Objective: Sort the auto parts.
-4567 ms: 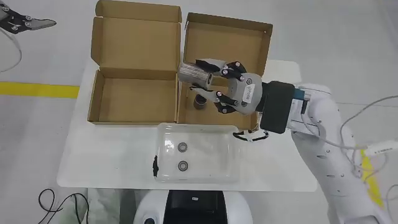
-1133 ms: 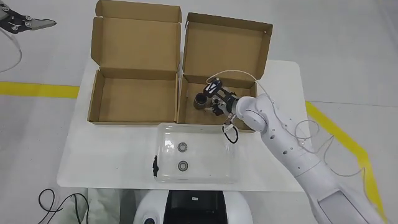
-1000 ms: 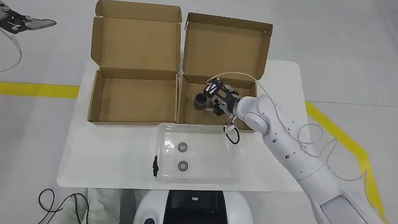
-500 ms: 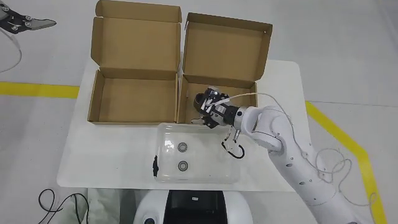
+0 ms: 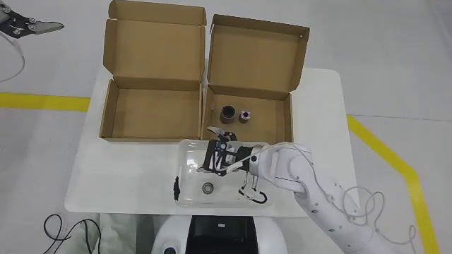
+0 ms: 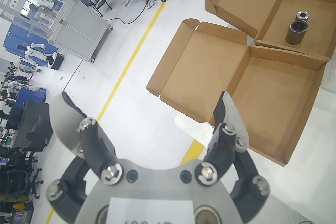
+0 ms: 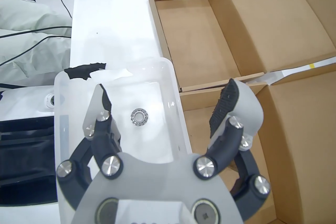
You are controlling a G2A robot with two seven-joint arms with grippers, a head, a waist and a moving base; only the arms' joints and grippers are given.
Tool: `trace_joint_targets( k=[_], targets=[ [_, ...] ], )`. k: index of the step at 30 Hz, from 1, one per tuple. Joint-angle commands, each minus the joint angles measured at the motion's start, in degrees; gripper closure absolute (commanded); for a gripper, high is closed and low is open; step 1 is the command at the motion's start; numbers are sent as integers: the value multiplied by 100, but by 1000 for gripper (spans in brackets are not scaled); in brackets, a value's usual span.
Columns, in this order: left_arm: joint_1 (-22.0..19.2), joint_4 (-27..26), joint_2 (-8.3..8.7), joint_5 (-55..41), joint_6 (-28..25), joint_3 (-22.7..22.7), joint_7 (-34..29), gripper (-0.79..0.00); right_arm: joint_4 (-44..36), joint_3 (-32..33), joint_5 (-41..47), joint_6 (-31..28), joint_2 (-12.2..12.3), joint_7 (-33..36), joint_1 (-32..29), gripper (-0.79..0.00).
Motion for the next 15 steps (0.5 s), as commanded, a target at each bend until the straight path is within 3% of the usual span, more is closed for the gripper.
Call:
trace_joint_targets(
  k=[1,15],
  targets=[
    [0,0,0,0,0,0,0,-785,17,-60,-71,39,-9,-113,-23,-714],
    [0,0,0,0,0,0,0,-785,30,-91,-109,62,-12,-218,-51,-727]
  ],
)
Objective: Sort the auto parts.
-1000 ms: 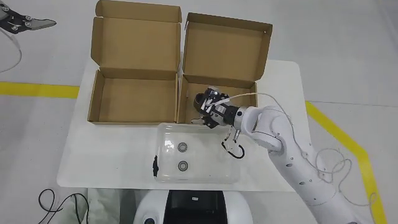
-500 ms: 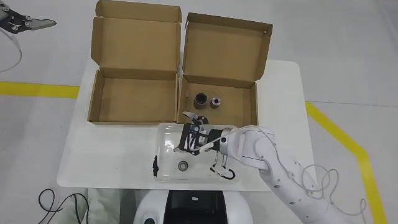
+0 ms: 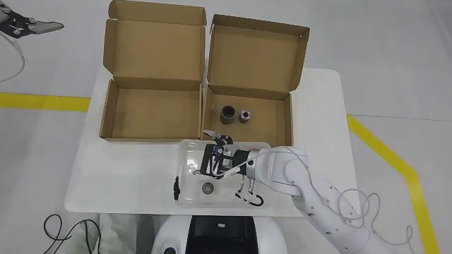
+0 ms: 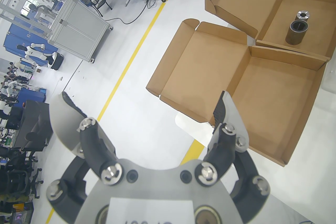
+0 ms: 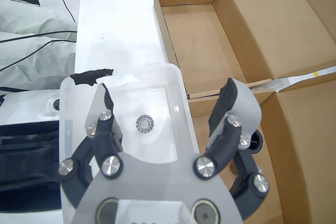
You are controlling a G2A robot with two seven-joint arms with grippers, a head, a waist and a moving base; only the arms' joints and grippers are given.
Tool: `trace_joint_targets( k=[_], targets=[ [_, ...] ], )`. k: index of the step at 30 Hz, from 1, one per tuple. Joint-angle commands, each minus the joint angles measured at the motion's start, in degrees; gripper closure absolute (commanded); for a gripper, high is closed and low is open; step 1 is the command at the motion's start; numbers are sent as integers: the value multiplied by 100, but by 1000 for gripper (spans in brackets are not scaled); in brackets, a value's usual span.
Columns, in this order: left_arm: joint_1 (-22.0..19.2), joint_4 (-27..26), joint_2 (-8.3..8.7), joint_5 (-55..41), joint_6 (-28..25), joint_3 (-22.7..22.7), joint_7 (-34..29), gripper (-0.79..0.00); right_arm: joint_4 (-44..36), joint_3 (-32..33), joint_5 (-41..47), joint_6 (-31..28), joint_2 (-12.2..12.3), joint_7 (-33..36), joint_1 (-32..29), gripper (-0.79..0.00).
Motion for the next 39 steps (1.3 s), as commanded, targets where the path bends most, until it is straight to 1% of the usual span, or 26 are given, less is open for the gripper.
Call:
trace_joint_targets(
  k=[1,23,25,26,27,31,32,33,35,36,39],
  targets=[
    [0,0,0,0,0,0,0,-785,0,0,0,0,0,0,0,-727],
    [0,0,0,0,0,0,0,-785,0,0,0,0,0,0,0,-727],
    [0,0,0,0,0,0,0,-785,37,8,-10,56,4,-37,-49,-668],
    [0,0,0,0,0,0,0,-785,57,12,-31,70,8,-13,-65,-665],
    [0,0,0,0,0,0,0,-785,67,7,-39,82,10,-3,-84,-643],
    [0,0,0,0,0,0,0,-785,99,-74,-123,148,7,39,-162,-622],
    [0,0,0,0,0,0,0,-785,100,-105,-164,155,7,56,-184,-594],
    [0,0,0,0,0,0,0,-785,88,-131,-231,178,8,85,-202,-542],
    [0,0,0,0,0,0,0,-785,60,-192,-355,195,11,139,-254,-493],
    [0,0,0,0,0,0,0,-785,61,-213,-405,211,13,190,-276,-483],
    [0,0,0,0,0,0,0,-785,84,-262,-424,258,13,310,-337,-499]
  ],
)
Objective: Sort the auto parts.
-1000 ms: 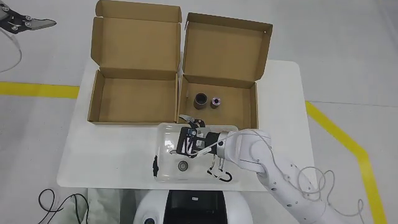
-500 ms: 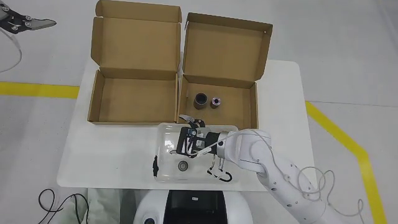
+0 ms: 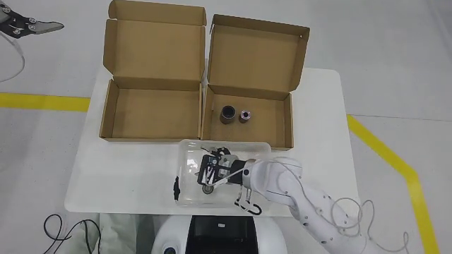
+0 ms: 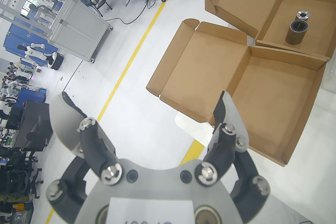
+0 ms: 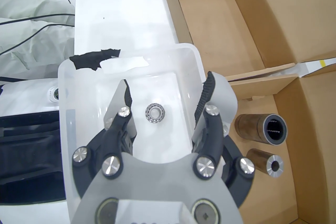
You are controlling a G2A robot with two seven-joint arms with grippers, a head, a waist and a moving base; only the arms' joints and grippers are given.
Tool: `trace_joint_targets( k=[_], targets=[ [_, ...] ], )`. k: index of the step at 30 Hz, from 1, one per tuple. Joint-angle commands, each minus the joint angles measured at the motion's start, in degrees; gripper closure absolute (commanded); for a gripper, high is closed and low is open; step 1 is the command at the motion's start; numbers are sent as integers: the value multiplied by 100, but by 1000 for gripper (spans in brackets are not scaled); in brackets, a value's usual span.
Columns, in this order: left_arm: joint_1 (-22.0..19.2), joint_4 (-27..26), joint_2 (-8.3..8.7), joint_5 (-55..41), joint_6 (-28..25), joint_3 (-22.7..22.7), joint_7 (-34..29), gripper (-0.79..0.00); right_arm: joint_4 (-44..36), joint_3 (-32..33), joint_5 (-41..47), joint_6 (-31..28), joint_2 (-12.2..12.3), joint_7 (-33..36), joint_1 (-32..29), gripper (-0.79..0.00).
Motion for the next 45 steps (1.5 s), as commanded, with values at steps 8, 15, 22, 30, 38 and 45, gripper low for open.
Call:
trace_joint_targets(
  k=[8,15,22,30,38,45],
  targets=[
    [0,0,0,0,0,0,0,-785,215,-128,-27,173,-21,98,-99,-511],
    [0,0,0,0,0,0,0,-785,425,-225,-21,506,-69,184,-117,-539],
    [0,0,0,0,0,0,0,-785,721,-435,-79,845,-163,370,-37,-570],
    [0,0,0,0,0,0,0,-785,996,-609,-69,1097,-280,586,129,-548],
    [0,0,0,0,0,0,0,-785,1259,-649,-24,1109,-342,556,222,-465],
    [0,0,0,0,0,0,0,-785,1393,-714,-36,1128,-398,612,290,-360]
  ],
)
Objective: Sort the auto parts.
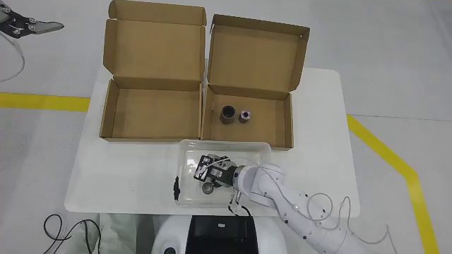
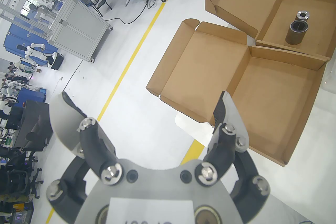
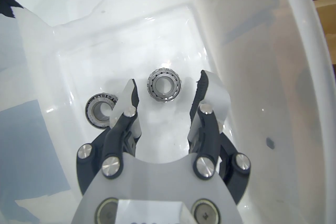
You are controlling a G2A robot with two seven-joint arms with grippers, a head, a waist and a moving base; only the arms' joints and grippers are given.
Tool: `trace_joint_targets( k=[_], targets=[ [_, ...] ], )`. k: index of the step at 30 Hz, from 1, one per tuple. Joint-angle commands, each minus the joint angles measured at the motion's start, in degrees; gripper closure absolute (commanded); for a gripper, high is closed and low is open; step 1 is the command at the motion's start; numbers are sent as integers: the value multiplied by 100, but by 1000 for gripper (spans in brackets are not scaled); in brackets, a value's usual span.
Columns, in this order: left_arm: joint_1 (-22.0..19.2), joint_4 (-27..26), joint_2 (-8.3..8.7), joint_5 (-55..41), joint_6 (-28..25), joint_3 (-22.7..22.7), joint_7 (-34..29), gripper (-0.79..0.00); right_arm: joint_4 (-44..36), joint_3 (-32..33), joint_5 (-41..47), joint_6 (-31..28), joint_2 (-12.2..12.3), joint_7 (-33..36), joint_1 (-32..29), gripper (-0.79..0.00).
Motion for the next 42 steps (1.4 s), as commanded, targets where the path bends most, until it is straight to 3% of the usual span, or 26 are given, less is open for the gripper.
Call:
trace_joint_targets(
  k=[1,7,13,26,34,42],
  targets=[
    [0,0,0,0,0,0,0,-785,20,-19,-11,1,-15,26,20,-351],
    [0,0,0,0,0,0,0,-785,103,-61,-43,5,-59,59,83,-259],
    [0,0,0,0,0,0,0,-785,87,-94,-155,112,-97,131,105,0],
    [0,0,0,0,0,0,0,-785,-300,133,-436,187,-38,-70,-117,0],
    [0,0,0,0,0,0,0,-785,-656,580,-390,-96,132,-856,-557,0],
    [0,0,0,0,0,0,0,-785,-551,1043,-45,-737,283,-2393,-898,0]
  ],
)
